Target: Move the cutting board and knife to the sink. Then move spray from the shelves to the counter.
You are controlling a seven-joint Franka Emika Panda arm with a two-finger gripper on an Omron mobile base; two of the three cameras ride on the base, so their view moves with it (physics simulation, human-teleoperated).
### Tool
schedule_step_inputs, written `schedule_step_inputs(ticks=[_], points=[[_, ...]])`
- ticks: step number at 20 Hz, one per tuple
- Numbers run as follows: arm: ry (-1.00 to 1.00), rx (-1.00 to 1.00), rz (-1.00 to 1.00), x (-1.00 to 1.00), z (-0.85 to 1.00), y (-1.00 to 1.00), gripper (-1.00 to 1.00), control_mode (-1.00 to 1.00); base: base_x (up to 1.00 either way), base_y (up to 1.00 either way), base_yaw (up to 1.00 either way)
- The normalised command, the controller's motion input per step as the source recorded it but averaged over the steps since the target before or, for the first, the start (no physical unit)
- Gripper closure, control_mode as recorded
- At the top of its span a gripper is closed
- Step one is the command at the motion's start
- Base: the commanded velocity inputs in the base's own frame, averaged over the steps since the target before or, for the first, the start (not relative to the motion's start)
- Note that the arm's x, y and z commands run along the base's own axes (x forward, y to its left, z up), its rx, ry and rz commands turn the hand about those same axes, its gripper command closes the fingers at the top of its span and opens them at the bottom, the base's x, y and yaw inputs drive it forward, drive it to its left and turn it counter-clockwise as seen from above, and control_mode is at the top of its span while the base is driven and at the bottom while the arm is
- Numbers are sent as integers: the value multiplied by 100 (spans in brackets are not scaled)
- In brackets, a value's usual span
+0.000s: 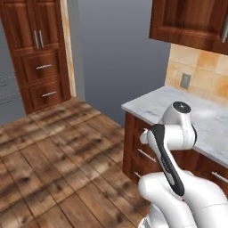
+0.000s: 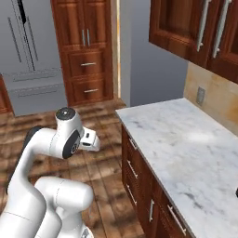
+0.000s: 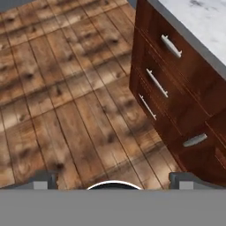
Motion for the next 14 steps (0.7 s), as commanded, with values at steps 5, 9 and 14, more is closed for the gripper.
schedule_step_inputs(ticks=[5,9,14], points=[[0,0,0,0,0,0,-100,100,56,50,4],[0,0,0,0,0,0,-100,100,48,41,19],[0,0,0,0,0,0,-100,100,37,34,24]])
